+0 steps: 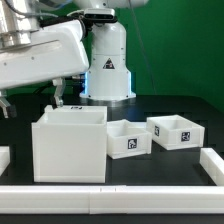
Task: Assemble drawer
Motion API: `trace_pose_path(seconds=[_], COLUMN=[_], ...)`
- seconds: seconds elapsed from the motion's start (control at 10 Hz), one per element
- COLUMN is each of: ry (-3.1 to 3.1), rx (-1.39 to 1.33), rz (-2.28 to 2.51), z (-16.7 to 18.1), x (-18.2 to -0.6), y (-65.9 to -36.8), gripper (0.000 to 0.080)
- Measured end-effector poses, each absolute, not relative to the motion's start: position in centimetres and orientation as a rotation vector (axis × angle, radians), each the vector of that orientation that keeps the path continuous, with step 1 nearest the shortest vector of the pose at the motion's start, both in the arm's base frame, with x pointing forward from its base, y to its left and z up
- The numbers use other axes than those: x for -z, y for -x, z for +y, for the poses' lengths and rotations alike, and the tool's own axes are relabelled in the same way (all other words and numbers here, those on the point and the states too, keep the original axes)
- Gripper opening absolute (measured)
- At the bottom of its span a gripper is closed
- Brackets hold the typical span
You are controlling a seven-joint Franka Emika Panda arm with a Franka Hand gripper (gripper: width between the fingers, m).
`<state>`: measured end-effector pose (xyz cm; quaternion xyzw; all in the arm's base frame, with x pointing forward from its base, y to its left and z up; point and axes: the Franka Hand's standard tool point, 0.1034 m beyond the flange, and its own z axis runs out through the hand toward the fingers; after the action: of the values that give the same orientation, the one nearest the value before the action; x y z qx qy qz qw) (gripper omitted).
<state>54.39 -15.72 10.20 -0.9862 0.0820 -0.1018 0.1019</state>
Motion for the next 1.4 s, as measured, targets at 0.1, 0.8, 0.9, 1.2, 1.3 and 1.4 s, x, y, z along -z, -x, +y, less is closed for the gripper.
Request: trace_pose_path(seconds=[0.1, 0.8, 0.9, 1.2, 1.3, 1.4], ry=[2.912, 3.131, 3.128, 3.109, 3.109, 3.109], rx=[0.3, 0.411, 0.412, 0.395, 0.392, 0.392], rz=[0.242, 0.214, 0.215, 0.191, 0.191, 0.191], z=[-15.7, -16.4, -16.0, -15.4, -15.4, -15.4], x=[-10.2, -5.4, -5.5, -5.9, -5.8, -5.8], y=[-54.4, -50.3, -50.5, -51.0, -50.9, -50.9], gripper=[0.0649, 0.0649, 0.0649, 0.0649, 0.0649, 0.056])
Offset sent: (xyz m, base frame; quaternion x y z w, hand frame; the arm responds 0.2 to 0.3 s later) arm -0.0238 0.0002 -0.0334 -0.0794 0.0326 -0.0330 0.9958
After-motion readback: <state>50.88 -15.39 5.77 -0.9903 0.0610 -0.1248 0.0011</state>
